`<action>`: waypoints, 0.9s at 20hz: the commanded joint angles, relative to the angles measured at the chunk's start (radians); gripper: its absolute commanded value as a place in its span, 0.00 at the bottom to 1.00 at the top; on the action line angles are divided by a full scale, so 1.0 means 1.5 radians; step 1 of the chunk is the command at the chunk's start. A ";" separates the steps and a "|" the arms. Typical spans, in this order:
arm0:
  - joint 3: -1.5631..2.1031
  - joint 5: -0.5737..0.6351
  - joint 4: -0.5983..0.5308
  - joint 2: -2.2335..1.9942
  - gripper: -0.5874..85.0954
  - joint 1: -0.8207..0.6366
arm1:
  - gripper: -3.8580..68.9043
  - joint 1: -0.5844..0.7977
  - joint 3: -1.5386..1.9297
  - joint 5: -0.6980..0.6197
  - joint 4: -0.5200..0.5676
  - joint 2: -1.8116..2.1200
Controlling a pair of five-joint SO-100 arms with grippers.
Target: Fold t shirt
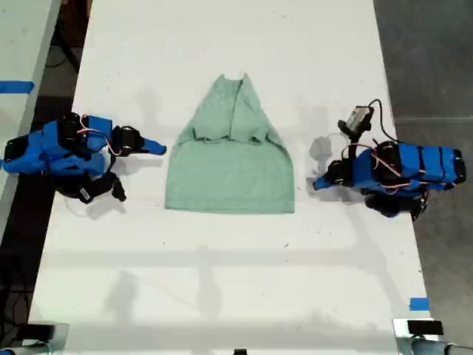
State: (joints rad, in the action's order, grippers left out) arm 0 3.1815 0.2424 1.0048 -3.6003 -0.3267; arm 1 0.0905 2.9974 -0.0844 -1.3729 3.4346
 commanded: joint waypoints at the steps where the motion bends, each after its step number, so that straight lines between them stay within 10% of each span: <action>1: 0.005 0.000 -0.002 -0.004 0.01 -0.003 | 0.06 -0.016 0.078 -0.007 0.046 0.044; 18: 0.005 0.004 -0.003 -0.004 0.01 -0.008 | 0.06 0.027 -0.076 0.024 0.088 -0.045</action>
State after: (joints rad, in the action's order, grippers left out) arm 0 3.1815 0.2424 1.0048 -3.6003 -0.3267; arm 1 0.1166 3.0035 -0.0583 -1.3054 3.4637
